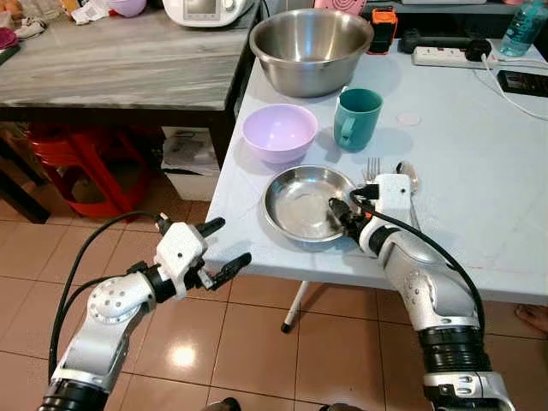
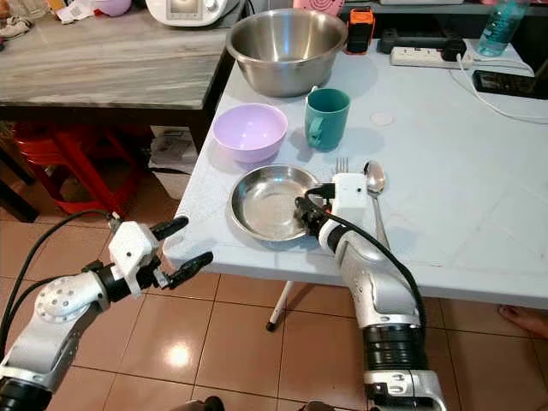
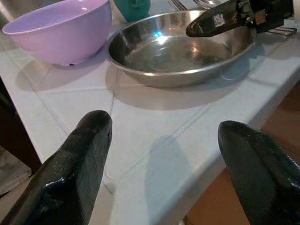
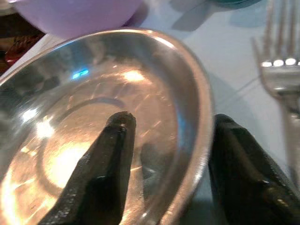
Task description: Setting the table
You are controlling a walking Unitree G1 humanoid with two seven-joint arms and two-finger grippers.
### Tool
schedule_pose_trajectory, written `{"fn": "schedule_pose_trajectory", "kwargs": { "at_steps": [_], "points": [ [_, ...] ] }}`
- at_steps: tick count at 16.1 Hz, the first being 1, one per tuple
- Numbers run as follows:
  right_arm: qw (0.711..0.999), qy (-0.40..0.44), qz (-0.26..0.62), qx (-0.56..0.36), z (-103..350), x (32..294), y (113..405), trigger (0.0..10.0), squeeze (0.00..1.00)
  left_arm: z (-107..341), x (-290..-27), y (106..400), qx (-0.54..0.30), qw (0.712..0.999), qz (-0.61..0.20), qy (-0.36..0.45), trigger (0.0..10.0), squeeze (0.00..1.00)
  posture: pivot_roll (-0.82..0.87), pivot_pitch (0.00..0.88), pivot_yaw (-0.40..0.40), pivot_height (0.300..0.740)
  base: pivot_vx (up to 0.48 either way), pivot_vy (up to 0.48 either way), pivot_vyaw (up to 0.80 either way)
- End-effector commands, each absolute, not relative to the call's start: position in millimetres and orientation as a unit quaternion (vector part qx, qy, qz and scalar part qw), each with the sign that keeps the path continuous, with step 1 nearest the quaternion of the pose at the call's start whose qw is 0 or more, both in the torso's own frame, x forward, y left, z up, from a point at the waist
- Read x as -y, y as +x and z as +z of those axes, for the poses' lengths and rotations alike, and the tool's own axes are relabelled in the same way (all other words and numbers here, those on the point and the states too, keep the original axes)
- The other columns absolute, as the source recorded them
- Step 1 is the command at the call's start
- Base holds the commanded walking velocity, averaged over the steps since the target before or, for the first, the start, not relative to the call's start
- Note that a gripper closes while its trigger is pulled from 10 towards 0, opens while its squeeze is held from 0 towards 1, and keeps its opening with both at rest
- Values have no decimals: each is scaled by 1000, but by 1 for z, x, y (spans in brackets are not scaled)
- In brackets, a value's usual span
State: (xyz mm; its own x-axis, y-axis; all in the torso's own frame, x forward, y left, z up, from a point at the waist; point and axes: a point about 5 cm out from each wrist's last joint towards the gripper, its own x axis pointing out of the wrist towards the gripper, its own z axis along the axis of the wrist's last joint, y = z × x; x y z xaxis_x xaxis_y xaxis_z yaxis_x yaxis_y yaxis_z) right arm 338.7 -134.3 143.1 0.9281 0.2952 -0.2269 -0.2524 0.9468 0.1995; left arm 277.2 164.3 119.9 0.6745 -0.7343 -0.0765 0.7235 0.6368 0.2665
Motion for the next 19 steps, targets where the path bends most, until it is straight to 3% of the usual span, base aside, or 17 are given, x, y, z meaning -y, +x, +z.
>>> {"fn": "schedule_pose_trajectory", "kwargs": {
  "at_steps": [1, 10, 16, 19],
  "points": [
    [972, 92, 157, -149, 137, 124, 338, 0, 0, 114, -167, 274, 5, 899, -411, 148, 10000, 0, -108, 149, 57, 740, 0, 0, 0],
    [966, 104, 160, -175, 128, 124, 336, 0, 0, 108, -168, 274, 3, 894, -421, 151, 10000, 0, -111, 147, 66, 740, 0, 0, 0],
    [954, 178, 142, -195, 120, 122, 327, 0, 0, 106, -171, 275, 6, 898, -414, 151, 10000, 0, -112, 144, 65, 740, 0, 0, 0],
    [967, 155, 119, -161, 127, 127, 319, 0, 0, 108, -179, 286, 10, 926, -348, 145, 10000, 0, -112, 139, 66, 740, 0, 0, 0]
  ]
}}
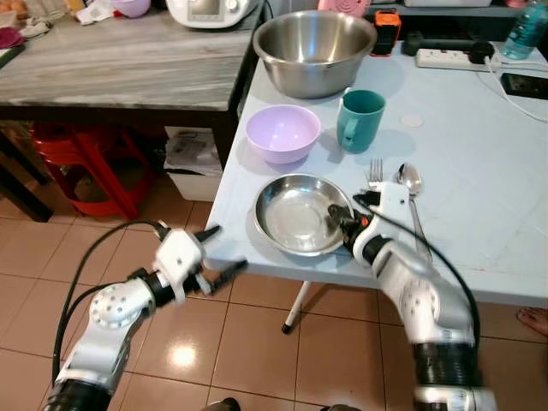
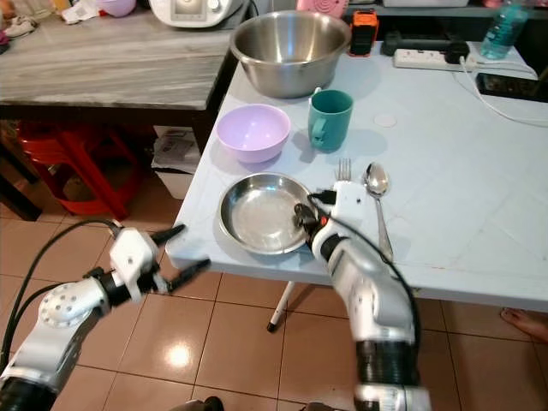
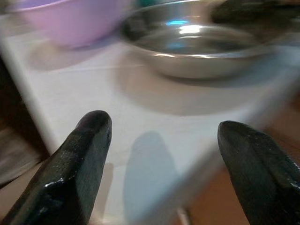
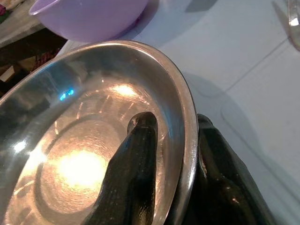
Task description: Setting the table
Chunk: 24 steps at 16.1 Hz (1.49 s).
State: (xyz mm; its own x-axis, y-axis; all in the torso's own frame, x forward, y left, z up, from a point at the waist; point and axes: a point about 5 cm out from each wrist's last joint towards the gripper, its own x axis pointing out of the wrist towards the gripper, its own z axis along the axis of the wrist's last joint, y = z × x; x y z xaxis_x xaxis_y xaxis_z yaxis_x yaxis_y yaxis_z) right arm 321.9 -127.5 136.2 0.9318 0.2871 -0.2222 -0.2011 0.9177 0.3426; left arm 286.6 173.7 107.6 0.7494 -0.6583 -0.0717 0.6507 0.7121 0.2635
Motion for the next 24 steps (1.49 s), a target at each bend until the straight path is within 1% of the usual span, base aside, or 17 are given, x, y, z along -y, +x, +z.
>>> {"fn": "schedule_pose_trajectory", "kwargs": {
  "at_steps": [1, 2, 3, 4, 6, 7, 8, 9, 12, 13, 18, 24],
  "points": [
    [972, 150, 111, -143, 130, 129, 315, 0, 0, 109, -184, 293, 9, 943, -302, 138, 10000, 0, -112, 139, 66, 740, 0, 0, 0],
    [973, 150, 109, -137, 130, 129, 314, 0, 0, 109, -186, 295, 10, 947, -290, 136, 10000, 0, -115, 138, 67, 740, 0, 0, 0],
    [982, 142, 88, -91, 135, 134, 307, 0, 0, 115, -195, 302, 33, 969, -218, 114, 10000, 0, -118, 135, 69, 740, 0, 0, 0],
    [983, 142, 80, -84, 134, 136, 301, 0, 0, 119, -202, 306, 48, 979, -172, 94, 10000, 0, -120, 134, 67, 740, 0, 0, 0],
    [985, 141, 67, -73, 133, 142, 295, 0, 0, 121, -210, 309, 61, 990, -110, 65, 10000, 0, -124, 127, 62, 740, 0, 0, 0],
    [987, 136, 62, -64, 134, 145, 294, 2235, 0, 120, -212, 310, 59, 993, -87, 45, 10000, 0, -123, 123, 60, 740, 0, 0, 0],
    [988, 132, 55, -54, 135, 148, 294, 8667, 0, 118, -213, 311, 55, 995, -75, 31, 10000, 0, -123, 120, 59, 740, 0, 0, 0],
    [989, 131, 48, -52, 135, 150, 295, 10000, 0, 116, -211, 311, 54, 995, -75, 28, 10000, 0, -123, 114, 58, 740, 0, 0, 0],
    [990, 125, 45, -50, 134, 151, 297, 10000, 0, 115, -208, 312, 55, 996, -73, 17, 10000, 0, -123, 103, 54, 740, 0, 92, -142],
    [990, 125, 49, -47, 135, 149, 297, 10000, 0, 115, -207, 314, 55, 996, -69, 6, 10000, 0, -124, 101, 53, 740, 0, 292, -750],
    [990, 124, 62, -32, 137, 144, 297, 10000, 0, 114, -201, 315, 51, 996, -75, -1, 10000, 0, -127, 99, 56, 740, 0, 339, -621],
    [990, 123, 59, -25, 137, 143, 299, 10000, 0, 113, -194, 317, 49, 995, -82, -10, 10000, 0, -128, 98, 61, 740, 0, 412, -68]
  ]
}}
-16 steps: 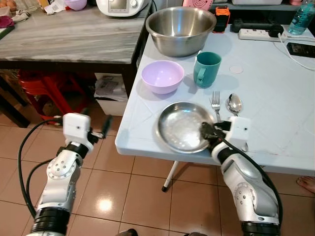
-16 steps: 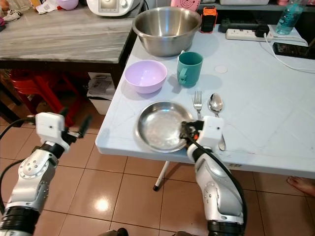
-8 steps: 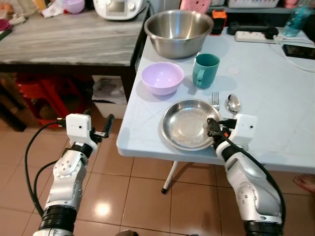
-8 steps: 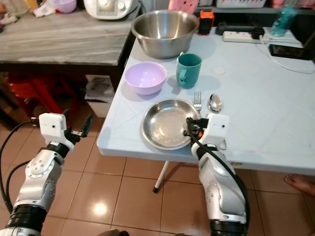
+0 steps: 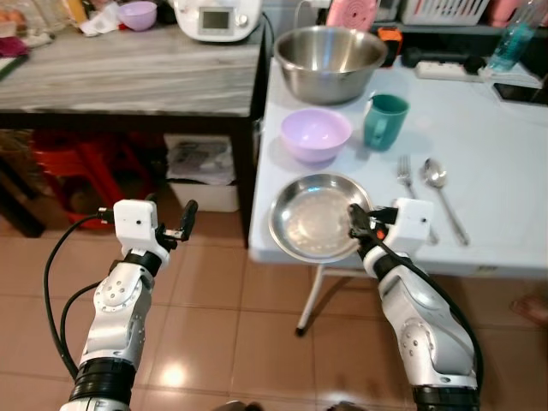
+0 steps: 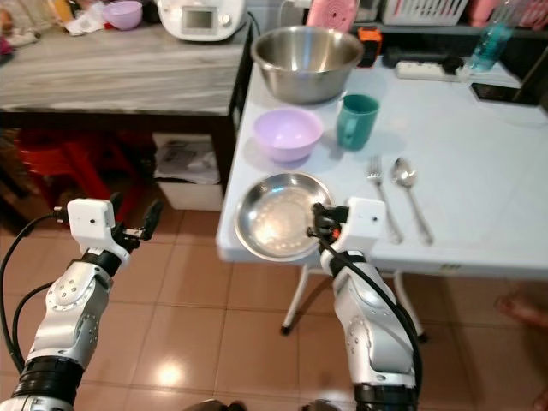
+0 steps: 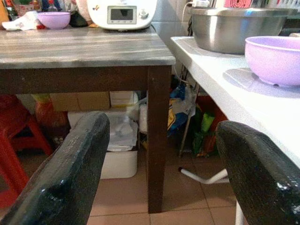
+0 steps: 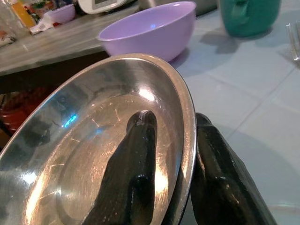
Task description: Setting the table
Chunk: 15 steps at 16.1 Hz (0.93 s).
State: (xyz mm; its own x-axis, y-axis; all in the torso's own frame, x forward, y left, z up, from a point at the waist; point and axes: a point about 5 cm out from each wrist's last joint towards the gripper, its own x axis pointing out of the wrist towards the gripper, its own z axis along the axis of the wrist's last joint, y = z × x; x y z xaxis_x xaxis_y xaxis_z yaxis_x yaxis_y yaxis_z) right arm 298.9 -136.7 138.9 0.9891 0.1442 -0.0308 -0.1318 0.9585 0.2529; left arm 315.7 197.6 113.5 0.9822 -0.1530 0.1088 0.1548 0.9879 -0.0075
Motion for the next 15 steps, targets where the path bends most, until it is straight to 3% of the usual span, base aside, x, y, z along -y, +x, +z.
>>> {"fn": "schedule_pose_trajectory", "kwargs": {
  "at_steps": [1, 5, 15],
  "points": [
    [990, 127, 60, -22, 138, 142, 299, 10000, 0, 113, -193, 317, 50, 995, -83, -11, 10000, 0, -127, 98, 61, 740, 0, 420, -500],
    [990, 127, 63, -15, 139, 141, 300, 10000, 0, 113, -188, 317, 50, 995, -86, -15, 10000, 0, -128, 95, 60, 740, 0, 423, -467],
    [991, 120, 60, 3, 143, 144, 301, 10000, 0, 111, -178, 318, 47, 994, -96, -25, 10000, 0, -134, 97, 64, 740, 0, 425, 0]
  ]
}}
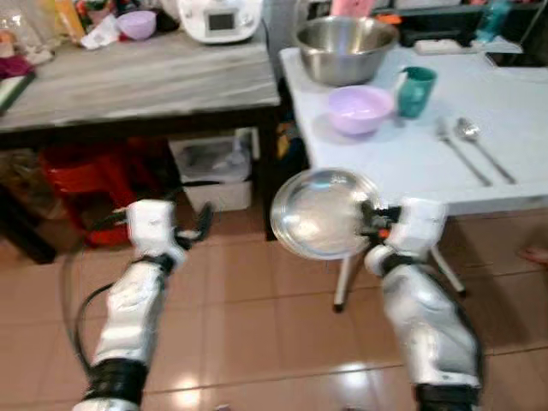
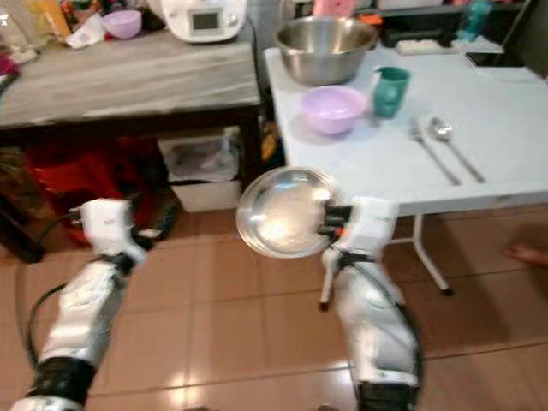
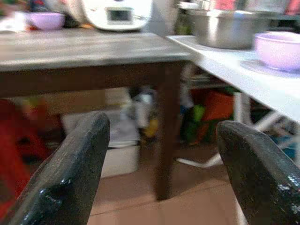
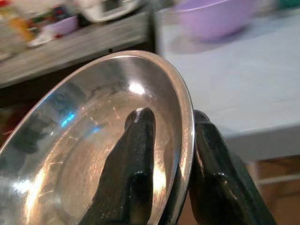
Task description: Setting the table
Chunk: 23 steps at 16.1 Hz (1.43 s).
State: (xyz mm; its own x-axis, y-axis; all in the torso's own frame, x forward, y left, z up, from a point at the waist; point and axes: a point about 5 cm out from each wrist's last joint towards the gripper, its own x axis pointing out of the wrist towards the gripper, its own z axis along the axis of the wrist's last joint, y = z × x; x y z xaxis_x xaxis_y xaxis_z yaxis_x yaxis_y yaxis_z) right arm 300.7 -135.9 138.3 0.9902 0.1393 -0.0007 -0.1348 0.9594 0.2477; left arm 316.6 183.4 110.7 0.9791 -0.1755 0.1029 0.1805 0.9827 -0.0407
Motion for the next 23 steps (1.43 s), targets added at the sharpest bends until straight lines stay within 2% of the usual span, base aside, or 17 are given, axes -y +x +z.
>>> {"fn": "schedule_pose_trajectory", "kwargs": {
  "at_steps": [1, 11, 23],
  "points": [
    [991, 120, 60, 4, 143, 144, 301, 10000, 0, 111, -177, 318, 47, 994, -97, -25, 10000, 0, -134, 98, 64, 740, 0, 424, 0],
    [991, 119, 61, 9, 141, 143, 300, 10000, 0, 110, -170, 317, 44, 993, -108, -19, 10000, 0, -127, 102, 70, 740, 0, 412, 0],
    [993, 106, 57, 4, 140, 148, 302, 10000, 0, 108, -157, 317, 50, 991, -119, -26, 10000, 0, -144, 82, 56, 740, 21, 0, 103]
  ]
}}
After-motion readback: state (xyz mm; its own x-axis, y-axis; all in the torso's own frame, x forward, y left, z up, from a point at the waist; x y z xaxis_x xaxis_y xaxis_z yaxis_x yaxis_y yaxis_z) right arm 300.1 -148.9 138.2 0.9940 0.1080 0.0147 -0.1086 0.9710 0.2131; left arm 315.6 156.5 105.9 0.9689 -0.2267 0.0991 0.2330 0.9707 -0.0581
